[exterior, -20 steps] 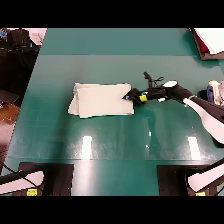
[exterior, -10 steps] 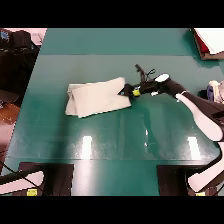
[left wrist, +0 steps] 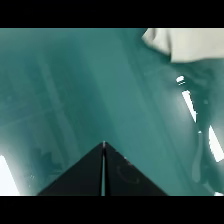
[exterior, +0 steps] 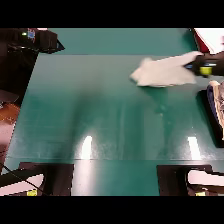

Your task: Fold the shirts.

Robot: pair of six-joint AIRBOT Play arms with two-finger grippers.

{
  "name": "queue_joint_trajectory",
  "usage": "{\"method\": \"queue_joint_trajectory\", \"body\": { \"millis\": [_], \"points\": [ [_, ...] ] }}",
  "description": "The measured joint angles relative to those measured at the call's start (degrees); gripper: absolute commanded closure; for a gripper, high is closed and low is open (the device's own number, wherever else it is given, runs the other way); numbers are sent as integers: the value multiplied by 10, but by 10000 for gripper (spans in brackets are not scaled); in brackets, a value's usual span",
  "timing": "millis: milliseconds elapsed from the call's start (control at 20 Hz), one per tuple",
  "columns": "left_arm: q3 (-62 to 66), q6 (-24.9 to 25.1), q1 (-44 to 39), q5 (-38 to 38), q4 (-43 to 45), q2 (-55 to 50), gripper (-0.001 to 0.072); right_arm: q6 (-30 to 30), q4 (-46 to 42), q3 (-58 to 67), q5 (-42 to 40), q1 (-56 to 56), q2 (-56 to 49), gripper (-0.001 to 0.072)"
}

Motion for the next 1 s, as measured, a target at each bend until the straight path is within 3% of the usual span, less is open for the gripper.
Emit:
{"method": "queue_joint_trajectory", "body": {
  "millis": [300,450,850,1000],
  "points": [
    [0,-3,-17,20,-16,0,679,12,-15,0,-6,-194,17,698],
    [0,-4,-18,23,-21,0,679,1,30,5,-24,-251,15,698],
    [0,-5,-19,23,-23,0,679,-19,84,145,-7,-297,15,698],
    [0,-5,-19,16,-23,0,679,3,55,204,21,-299,15,698]
  ]
}}
